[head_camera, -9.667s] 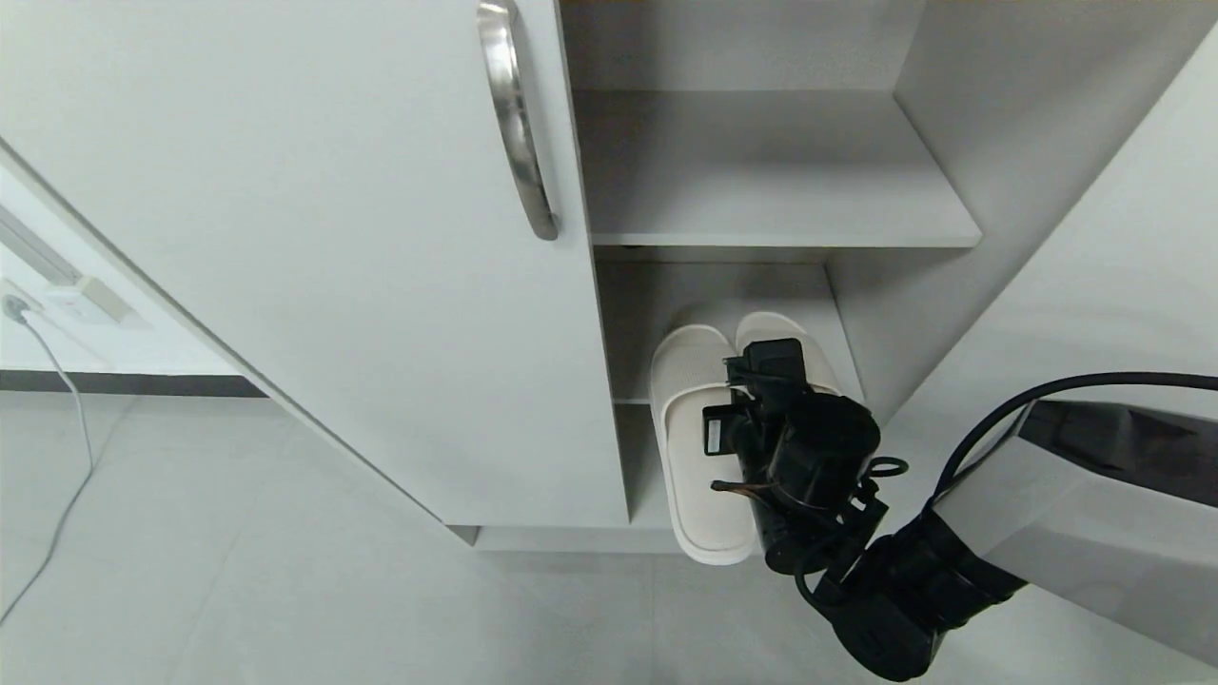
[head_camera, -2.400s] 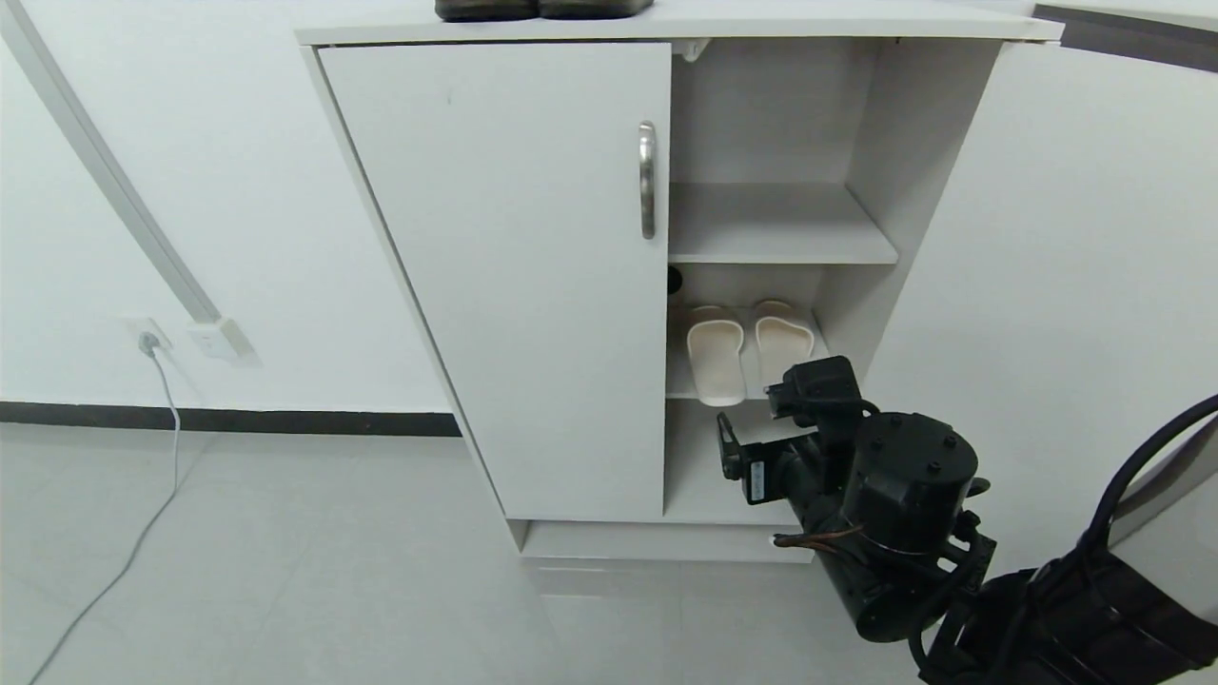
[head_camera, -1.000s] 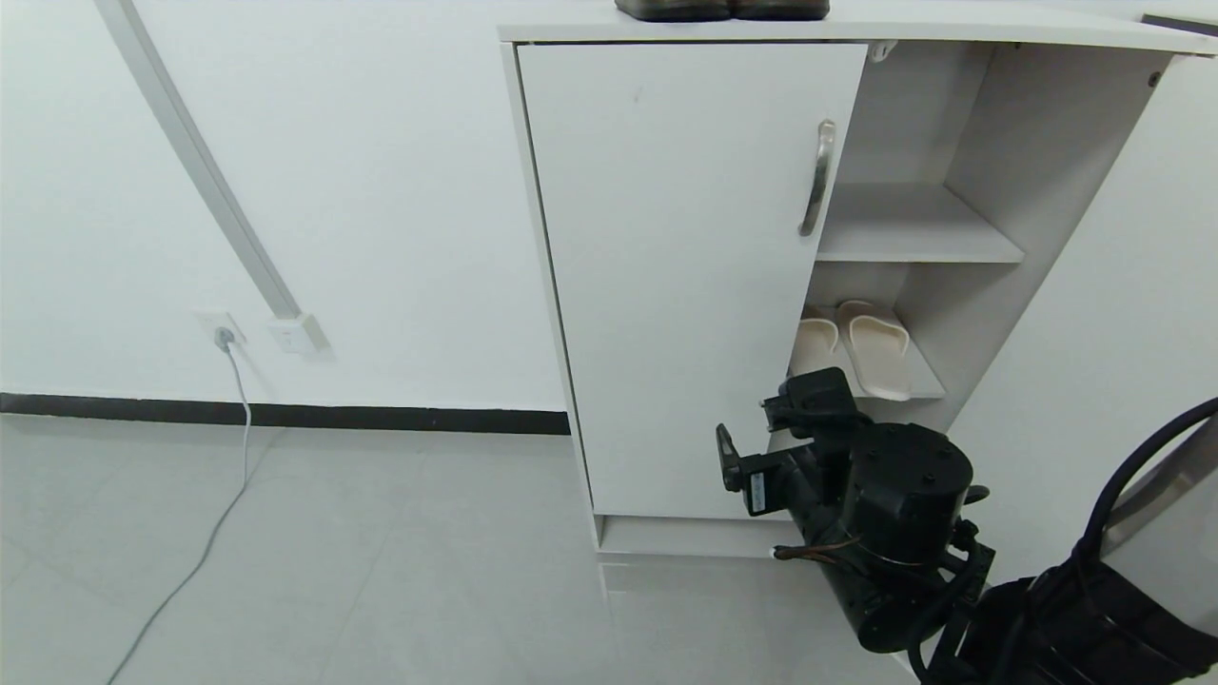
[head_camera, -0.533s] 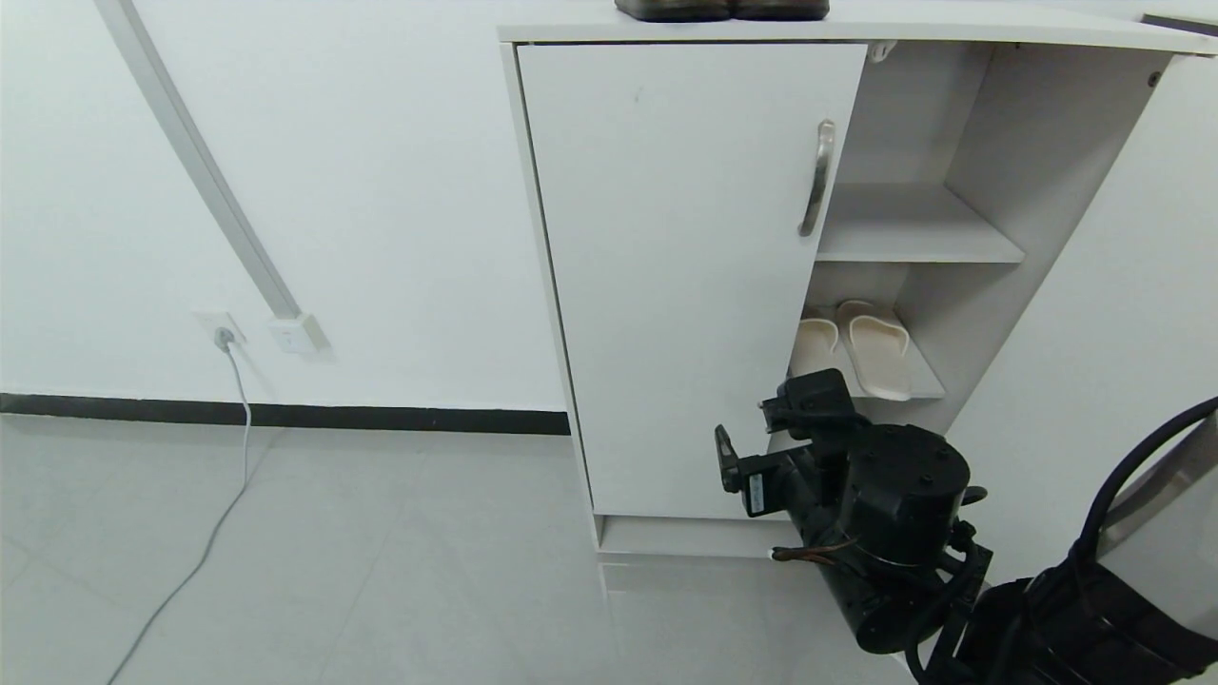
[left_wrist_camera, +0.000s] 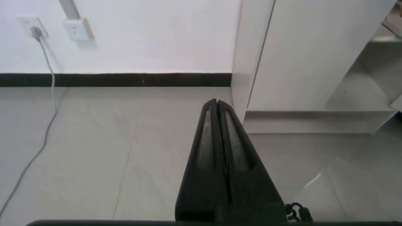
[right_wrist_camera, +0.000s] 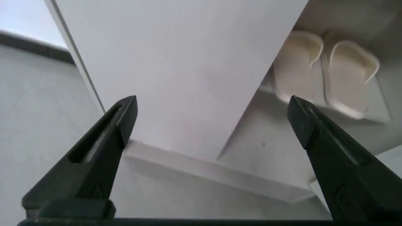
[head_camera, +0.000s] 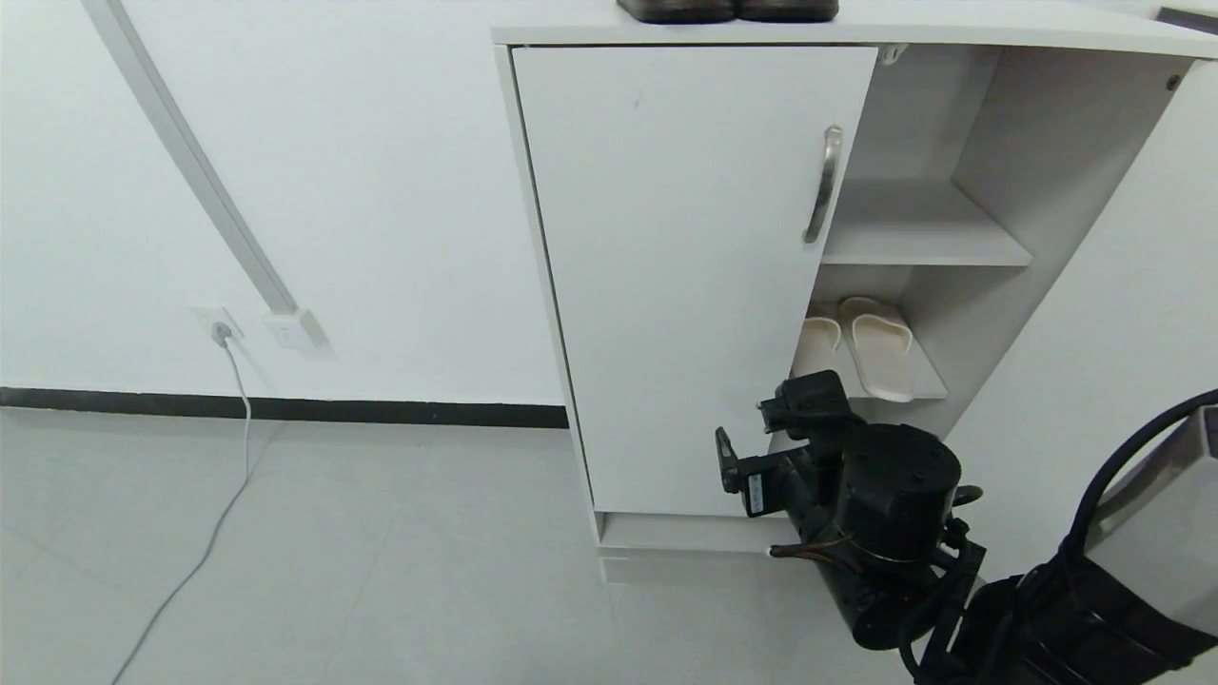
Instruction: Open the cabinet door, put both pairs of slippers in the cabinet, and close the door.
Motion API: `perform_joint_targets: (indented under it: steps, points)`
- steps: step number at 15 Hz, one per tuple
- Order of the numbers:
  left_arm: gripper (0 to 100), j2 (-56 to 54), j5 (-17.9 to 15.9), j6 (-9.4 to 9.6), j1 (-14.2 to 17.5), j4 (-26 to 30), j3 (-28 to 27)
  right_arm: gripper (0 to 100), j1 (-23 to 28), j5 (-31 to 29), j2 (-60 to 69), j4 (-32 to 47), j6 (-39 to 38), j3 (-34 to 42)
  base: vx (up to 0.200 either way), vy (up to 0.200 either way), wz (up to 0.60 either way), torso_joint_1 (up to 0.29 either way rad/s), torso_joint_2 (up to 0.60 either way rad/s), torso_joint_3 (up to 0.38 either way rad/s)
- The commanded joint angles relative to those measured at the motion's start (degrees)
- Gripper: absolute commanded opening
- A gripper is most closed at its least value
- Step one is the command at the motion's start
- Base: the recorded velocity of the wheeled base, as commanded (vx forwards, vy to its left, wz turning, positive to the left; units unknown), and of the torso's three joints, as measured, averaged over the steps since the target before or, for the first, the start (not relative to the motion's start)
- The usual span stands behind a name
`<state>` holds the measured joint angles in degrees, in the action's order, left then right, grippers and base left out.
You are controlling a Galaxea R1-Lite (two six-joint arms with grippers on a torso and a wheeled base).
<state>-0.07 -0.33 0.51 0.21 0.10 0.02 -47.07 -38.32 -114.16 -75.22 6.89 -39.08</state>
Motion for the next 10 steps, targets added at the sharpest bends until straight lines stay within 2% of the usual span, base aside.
perform_joint_targets:
  steps: [1, 4, 10]
  points:
    - [0, 0.1, 0.0, 0.02, 0.0, -0.1, 0.0, 100, -0.2, 0.1, 0.2, -0.5, 0.0, 0.1, 0.000, 0.000, 0.00, 0.056, -0.53, -0.383]
    - [0, 0.1, 0.0, 0.02, 0.0, -0.1, 0.0, 100, 0.0, 2.3, 0.6, -2.0, 0.0, 0.2, 0.000, 0.000, 0.00, 0.071, -0.53, -0.359]
    - [0, 0.1, 0.0, 0.02, 0.0, -0.1, 0.0, 100, 0.0, 2.4, 0.7, -2.0, 0.0, 0.3, 0.000, 0.000, 0.00, 0.128, -0.46, -0.329]
